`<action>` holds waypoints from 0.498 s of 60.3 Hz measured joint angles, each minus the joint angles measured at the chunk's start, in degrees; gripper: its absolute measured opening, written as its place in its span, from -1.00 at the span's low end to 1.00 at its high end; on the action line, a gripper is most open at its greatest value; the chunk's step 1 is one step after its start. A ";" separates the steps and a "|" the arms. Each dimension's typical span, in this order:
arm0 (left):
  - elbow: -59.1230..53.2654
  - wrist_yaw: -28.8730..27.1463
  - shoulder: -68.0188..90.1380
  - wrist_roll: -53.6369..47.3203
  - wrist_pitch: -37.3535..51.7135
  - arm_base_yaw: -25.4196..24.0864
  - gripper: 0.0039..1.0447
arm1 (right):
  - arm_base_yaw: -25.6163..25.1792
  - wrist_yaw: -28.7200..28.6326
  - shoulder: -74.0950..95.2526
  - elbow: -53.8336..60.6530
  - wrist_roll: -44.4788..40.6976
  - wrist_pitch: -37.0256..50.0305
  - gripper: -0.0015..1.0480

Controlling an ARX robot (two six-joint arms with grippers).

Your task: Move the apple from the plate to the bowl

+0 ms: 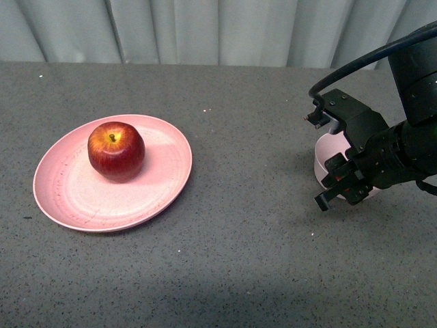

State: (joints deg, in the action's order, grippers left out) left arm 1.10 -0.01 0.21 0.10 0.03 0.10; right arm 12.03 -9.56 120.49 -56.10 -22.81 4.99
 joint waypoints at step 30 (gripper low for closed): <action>0.00 0.00 0.00 0.00 0.00 0.00 0.88 | 6.73 -7.17 -6.25 0.48 2.62 1.40 -0.98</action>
State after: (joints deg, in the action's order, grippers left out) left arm 1.10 -0.01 0.21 0.10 0.03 0.10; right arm 18.76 -16.73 114.24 -55.62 -20.18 6.39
